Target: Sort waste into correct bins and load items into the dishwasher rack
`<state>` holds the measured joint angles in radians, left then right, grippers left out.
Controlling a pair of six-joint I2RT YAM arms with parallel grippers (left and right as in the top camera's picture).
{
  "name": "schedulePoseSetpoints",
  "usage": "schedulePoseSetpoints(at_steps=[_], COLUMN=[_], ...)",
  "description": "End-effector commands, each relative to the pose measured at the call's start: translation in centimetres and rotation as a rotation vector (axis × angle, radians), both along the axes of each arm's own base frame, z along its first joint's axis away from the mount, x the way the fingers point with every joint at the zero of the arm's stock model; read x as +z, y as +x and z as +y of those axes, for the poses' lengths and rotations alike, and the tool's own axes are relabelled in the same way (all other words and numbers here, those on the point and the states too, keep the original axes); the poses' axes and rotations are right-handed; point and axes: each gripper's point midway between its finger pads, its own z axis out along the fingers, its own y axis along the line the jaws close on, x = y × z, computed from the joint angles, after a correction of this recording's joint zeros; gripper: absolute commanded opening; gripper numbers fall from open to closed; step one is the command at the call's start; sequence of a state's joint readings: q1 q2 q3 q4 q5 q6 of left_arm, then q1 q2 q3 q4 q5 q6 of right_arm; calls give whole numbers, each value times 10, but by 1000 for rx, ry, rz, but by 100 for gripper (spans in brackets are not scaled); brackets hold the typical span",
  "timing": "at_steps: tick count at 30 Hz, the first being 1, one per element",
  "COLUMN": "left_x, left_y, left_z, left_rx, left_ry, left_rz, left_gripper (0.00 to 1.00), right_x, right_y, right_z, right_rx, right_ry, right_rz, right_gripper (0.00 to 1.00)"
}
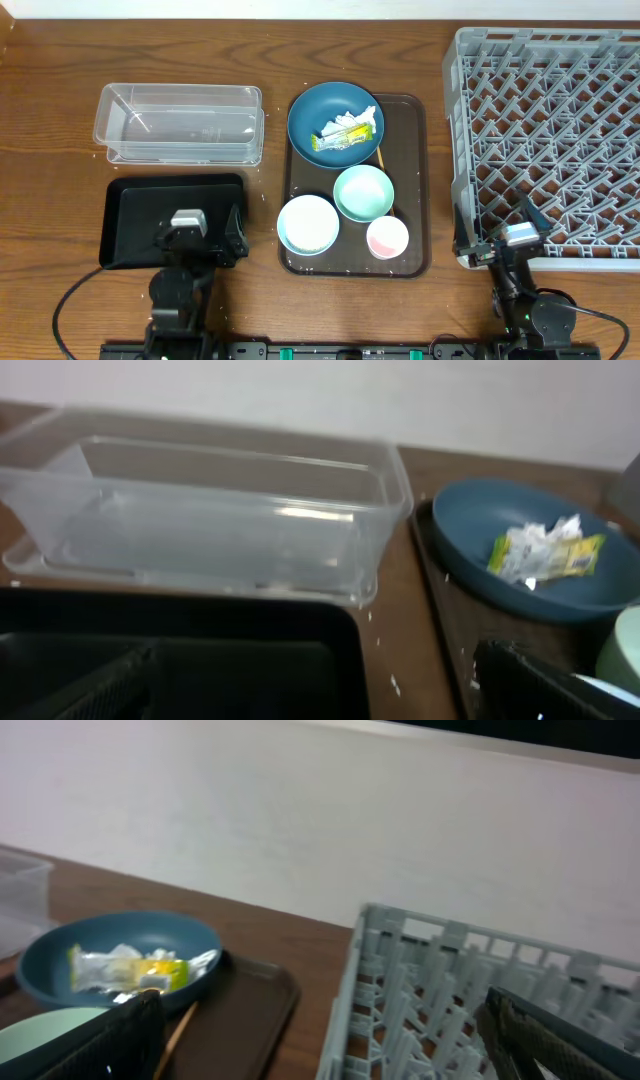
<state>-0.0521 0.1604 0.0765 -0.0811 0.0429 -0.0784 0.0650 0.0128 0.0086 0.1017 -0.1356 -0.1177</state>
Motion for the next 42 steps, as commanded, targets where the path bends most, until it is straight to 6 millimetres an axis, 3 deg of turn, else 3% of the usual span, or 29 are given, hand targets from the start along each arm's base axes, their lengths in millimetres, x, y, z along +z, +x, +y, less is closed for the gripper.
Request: schedulePoseSetpoints(at_steps=[1, 7, 12, 20, 25, 33, 38, 42], left_x=[33, 48, 52, 50, 49, 50, 69, 71], left_y=[6, 22, 34, 30, 18, 24, 51, 74], left_z=[1, -2, -11, -18, -17, -19, -40, -50], left_rx=[6, -6, -49, -81, -73, -80, -183, -210], left_ry=[-10, -6, -17, -35, -31, -37, -98, -83], left_rz=[-13, 153, 332, 661, 813, 796, 669, 617], left_gripper=[98, 98, 98, 98, 98, 98, 98, 98], right_x=[20, 45, 56, 38, 24, 13, 17, 18], right_y=[-1, 6, 30, 71, 80, 86, 86, 87], right_z=[-10, -12, -9, 12, 16, 22, 28, 30], right_rx=[-54, -72, -66, 33, 49, 75, 111, 120], right_ry=[44, 42, 30, 6, -2, 12, 23, 26], right_rz=[-25, 2, 119, 472, 700, 778, 767, 762], right_gripper=[99, 99, 99, 99, 99, 99, 99, 99])
